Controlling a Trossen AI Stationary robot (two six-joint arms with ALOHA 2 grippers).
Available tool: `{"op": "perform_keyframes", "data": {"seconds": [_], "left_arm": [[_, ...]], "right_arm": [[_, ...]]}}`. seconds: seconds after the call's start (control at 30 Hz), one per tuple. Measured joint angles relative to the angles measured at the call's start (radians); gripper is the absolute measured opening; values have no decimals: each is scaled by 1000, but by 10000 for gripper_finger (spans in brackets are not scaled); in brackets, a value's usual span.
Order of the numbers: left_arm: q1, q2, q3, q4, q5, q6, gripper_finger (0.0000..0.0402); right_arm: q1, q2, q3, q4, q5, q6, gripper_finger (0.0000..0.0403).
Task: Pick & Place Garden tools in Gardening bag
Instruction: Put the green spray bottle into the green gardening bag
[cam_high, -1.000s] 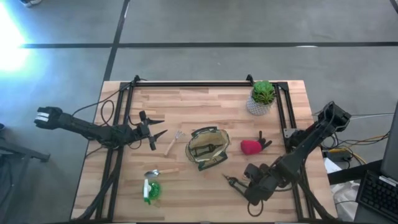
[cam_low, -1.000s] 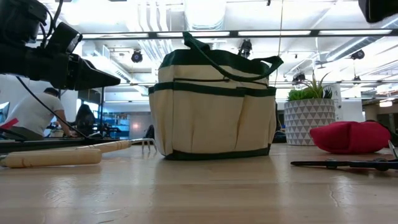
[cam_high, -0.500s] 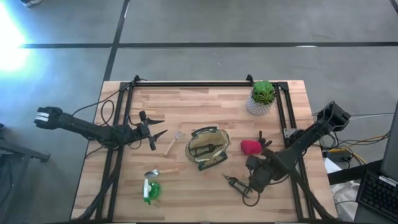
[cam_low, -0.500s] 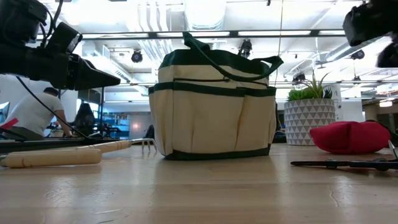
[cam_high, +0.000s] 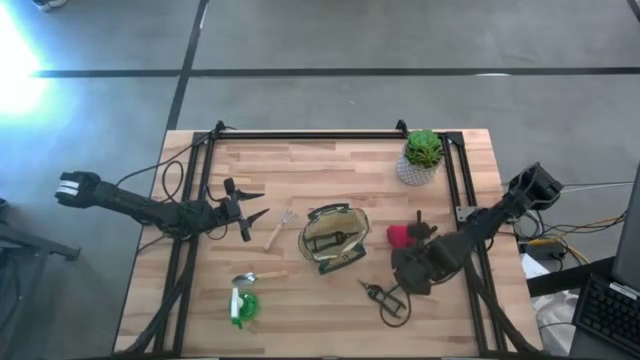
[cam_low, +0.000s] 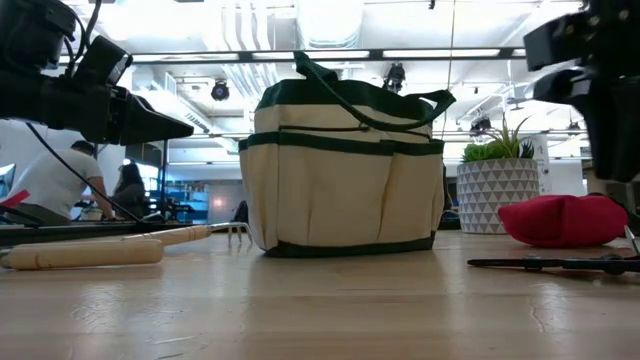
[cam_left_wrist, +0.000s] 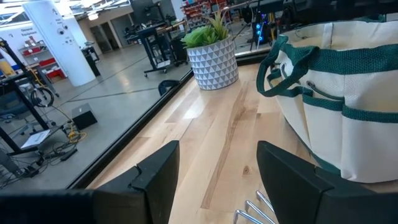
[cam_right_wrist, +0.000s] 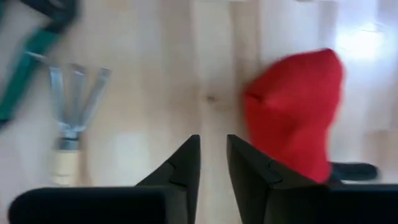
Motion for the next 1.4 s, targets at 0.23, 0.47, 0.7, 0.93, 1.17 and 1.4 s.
{"op": "perform_keyframes", "data": {"seconds": [0.23, 0.47, 0.7, 0.93, 1.17, 1.4], "left_arm": [[0, 0, 0, 0, 0, 0, 218], [0, 0, 0, 0, 0, 0, 218], [0, 0, 0, 0, 0, 0, 218], [0, 0, 0, 0, 0, 0, 218], [0, 0, 0, 0, 0, 0, 218], [0, 0, 0, 0, 0, 0, 218]], "right_arm": [[-91, 0, -2, -44, 48, -121, 155], [-171, 0, -8, -54, 45, -171, 213], [-183, 0, -12, -97, 28, -201, 245], [-187, -5, -8, -48, 17, -199, 262], [-187, -20, 53, -47, 17, -214, 255], [-189, -89, 71, -81, 41, -216, 232]]}}
